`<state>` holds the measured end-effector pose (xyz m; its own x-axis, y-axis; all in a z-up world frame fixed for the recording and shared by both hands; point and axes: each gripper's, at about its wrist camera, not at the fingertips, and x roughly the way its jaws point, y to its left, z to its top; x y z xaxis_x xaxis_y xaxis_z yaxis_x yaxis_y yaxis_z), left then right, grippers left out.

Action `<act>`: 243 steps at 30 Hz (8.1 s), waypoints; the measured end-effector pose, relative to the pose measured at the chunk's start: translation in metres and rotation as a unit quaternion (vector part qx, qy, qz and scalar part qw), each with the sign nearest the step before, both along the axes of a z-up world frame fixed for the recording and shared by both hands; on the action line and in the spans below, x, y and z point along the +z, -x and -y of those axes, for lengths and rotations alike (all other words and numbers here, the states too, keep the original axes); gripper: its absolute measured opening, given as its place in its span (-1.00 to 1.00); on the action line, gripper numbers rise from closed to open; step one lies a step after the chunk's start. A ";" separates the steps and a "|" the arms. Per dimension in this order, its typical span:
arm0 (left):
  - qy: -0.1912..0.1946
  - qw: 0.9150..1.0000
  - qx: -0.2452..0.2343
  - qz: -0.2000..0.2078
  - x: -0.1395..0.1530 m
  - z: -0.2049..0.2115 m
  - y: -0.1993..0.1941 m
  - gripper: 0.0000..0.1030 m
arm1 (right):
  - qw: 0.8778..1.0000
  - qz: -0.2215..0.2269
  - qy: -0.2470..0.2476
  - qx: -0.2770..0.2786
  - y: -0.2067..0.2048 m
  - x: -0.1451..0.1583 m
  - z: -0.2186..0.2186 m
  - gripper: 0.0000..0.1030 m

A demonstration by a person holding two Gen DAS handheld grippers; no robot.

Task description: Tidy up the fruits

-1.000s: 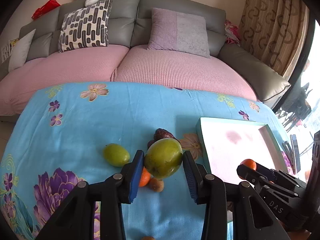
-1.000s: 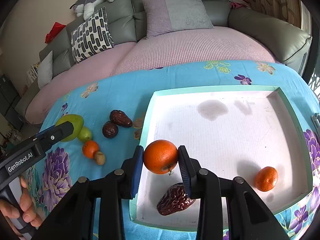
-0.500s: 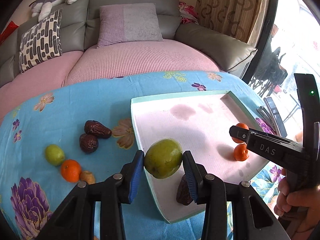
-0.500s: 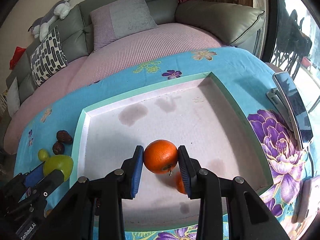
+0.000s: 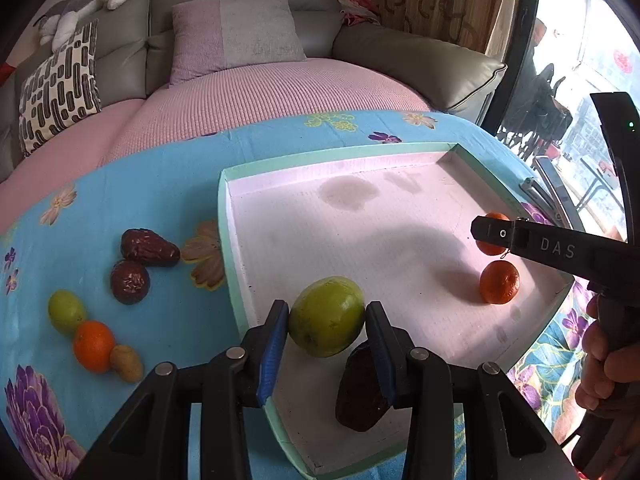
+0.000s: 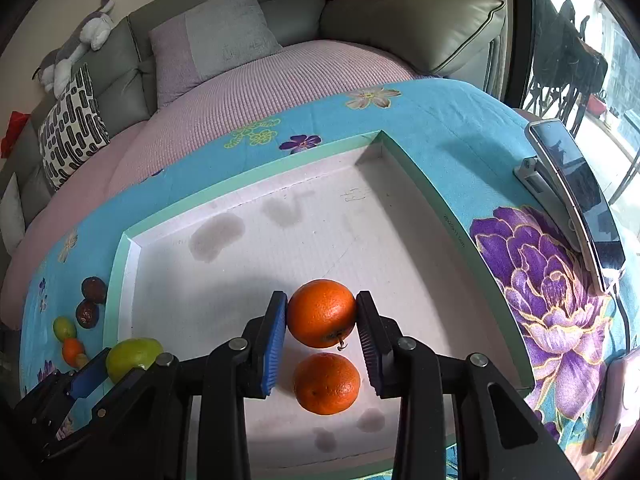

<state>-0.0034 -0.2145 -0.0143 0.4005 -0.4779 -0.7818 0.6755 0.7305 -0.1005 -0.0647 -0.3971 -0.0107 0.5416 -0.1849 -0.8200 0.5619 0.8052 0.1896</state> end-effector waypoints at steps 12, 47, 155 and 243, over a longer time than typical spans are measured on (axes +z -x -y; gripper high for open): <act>-0.011 1.000 -0.005 0.007 -0.002 0.003 0.002 -0.17 | 1.000 -0.026 -0.002 -0.002 -0.005 -0.011 -0.001 -0.28; -0.040 0.965 0.256 0.042 0.044 -0.147 -0.066 0.99 | 0.997 0.051 0.047 0.043 -0.012 0.018 -0.035 0.75; 0.076 0.934 0.341 -0.074 -0.005 -0.239 -0.097 -0.48 | 0.945 0.020 0.029 0.326 -0.100 -0.032 -0.257 -0.36; -0.004 0.998 0.030 -0.052 0.000 -0.027 0.010 -0.48 | 0.997 -0.075 -0.016 -0.014 0.004 -0.016 0.025 -0.53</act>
<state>-0.0136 -0.1879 -0.0143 0.3444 -0.4494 -0.8243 0.6167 0.7703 -0.1623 -0.0686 -0.4221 -0.0271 0.4069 -0.1706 -0.8974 0.6088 0.7831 0.1272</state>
